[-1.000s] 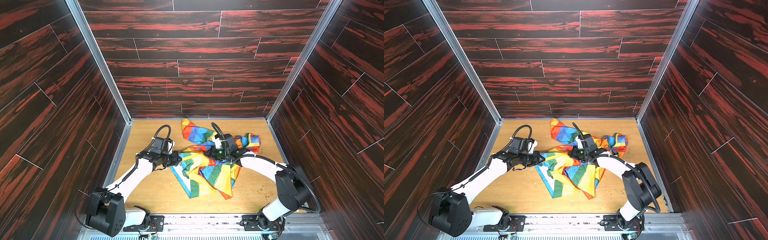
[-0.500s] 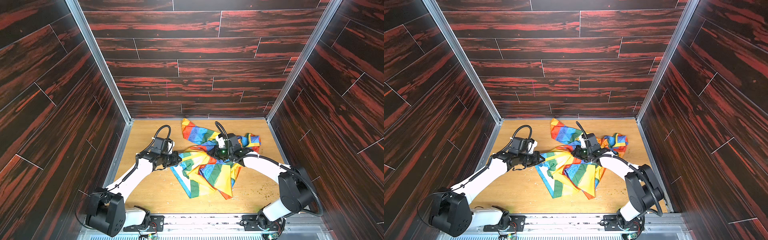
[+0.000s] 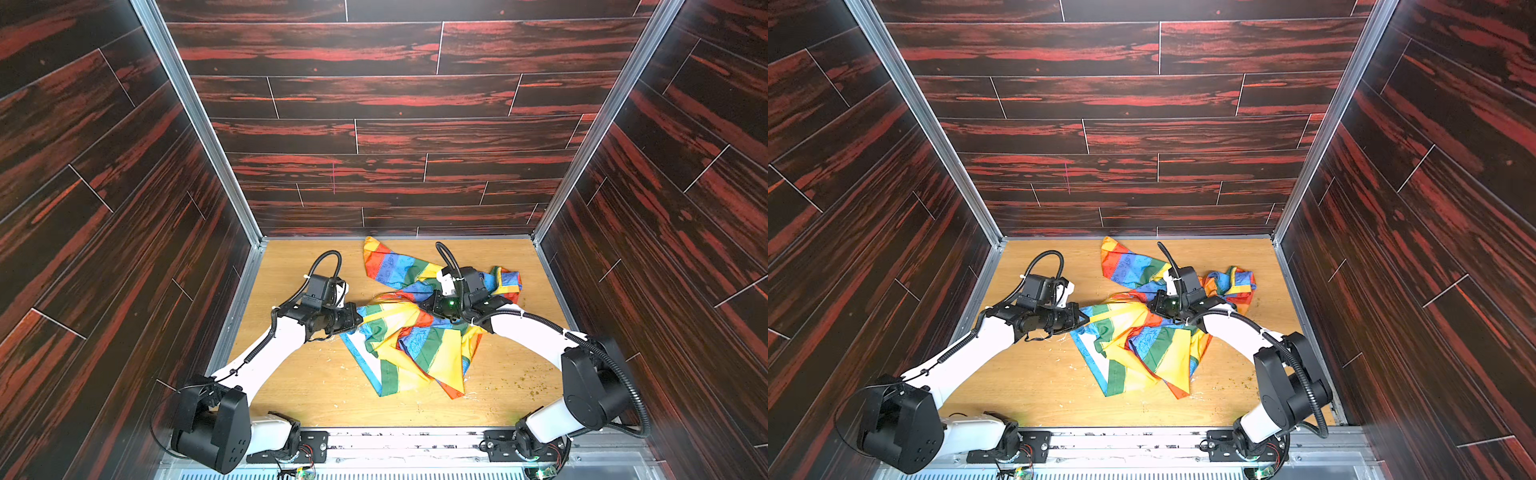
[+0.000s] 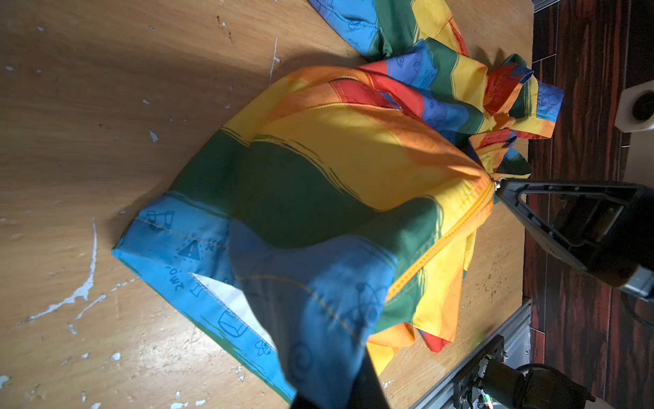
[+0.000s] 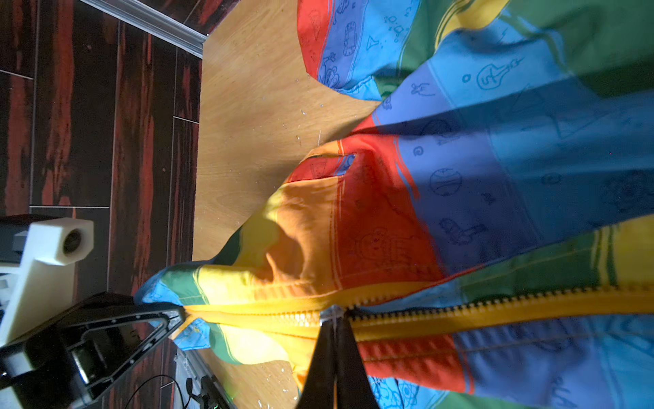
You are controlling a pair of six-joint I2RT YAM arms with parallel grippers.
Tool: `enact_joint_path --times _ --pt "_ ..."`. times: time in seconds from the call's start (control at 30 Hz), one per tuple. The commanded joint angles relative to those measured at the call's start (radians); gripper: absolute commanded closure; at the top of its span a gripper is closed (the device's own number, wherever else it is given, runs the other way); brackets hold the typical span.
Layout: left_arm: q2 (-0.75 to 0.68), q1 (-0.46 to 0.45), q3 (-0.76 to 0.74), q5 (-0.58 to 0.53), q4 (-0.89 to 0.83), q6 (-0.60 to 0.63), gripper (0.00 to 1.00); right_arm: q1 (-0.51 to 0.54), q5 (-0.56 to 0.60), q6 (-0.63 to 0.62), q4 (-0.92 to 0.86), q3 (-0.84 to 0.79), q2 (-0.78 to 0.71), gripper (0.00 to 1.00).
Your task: Zip up the jacket
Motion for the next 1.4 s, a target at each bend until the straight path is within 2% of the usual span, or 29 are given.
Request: enact_joint_path --times 0.0,1.37 --pt "-0.025 0.008 0.016 -0.032 -0.037 0.011 1.0 -0.024 0.037 -0.011 -0.022 -0.021 -0.042 1.0" --pt "-0.019 0.007 0.021 -0.035 -0.049 0.019 1.0 -0.161 0.03 -0.059 -0.055 -0.084 -0.096 1.0"
